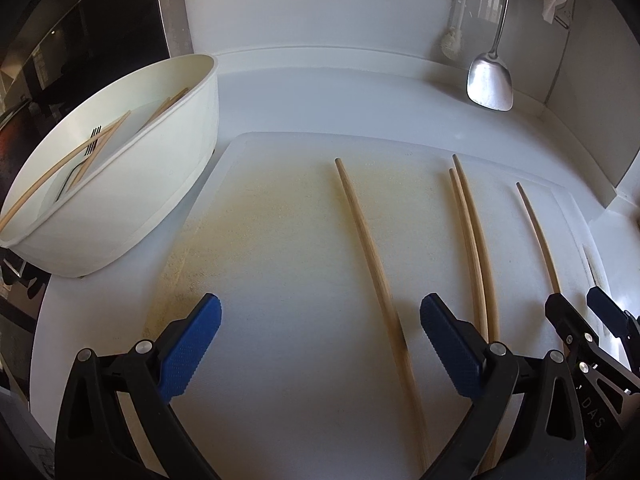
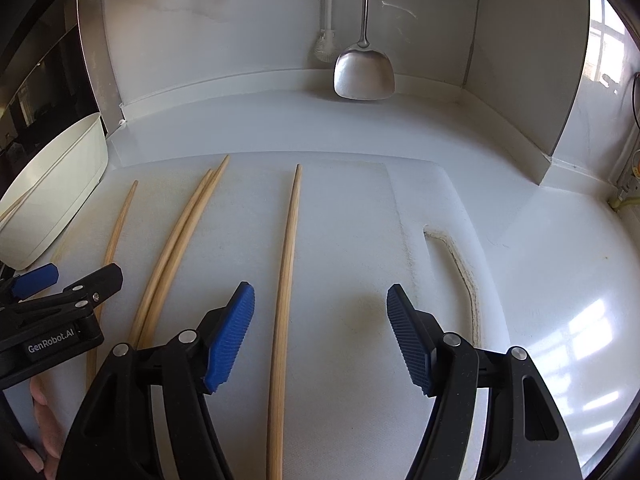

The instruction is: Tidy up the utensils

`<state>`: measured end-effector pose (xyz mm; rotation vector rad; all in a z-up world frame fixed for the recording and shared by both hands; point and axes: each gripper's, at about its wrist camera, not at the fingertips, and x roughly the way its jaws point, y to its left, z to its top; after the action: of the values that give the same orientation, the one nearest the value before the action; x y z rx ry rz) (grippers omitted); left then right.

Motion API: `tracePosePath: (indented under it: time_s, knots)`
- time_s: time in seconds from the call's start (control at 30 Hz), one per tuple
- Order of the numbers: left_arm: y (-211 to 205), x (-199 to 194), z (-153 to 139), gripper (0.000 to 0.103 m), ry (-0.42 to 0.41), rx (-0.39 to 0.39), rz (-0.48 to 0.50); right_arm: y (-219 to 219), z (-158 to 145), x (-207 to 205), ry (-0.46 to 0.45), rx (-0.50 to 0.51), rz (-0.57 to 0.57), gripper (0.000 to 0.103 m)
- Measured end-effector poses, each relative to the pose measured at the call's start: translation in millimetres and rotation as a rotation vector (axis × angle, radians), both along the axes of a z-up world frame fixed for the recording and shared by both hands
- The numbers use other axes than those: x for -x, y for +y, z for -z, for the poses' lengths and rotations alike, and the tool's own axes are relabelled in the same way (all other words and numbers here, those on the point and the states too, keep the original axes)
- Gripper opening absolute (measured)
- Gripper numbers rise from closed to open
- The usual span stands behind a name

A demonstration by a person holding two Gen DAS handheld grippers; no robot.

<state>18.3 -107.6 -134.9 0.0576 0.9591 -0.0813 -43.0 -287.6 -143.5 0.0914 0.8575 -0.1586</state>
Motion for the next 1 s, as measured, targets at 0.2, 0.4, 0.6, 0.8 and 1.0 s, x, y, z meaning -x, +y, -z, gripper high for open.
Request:
tracePosePath:
  time_s: [0.2,0.4,0.6,0.8,1.0]
  knots:
    - [-9,14,-4,0.077,-0.028,0.006,0.054,2,-1,1,-0.003,-0.007,-0.021,0.060]
    - [-22,22,-8,0.032,-0.060,0.006,0.090,7,-1,0,-0.017,-0.003,-0.047,0.050]
    - [-28,26,-10,0.007,-0.065,0.015,0.118,15,-3,1,-0.024,0.018,-0.082,0.013]
    - [-19,26,-9,0.007,-0.049,0.071,0.115,12,-3,4,-0.044,-0.001,-0.078,0.006]
    - [-7,29,-10,0.007,-0.024,0.122,0.094,5,-5,14,-0.051,-0.073,-0.057,0.006]
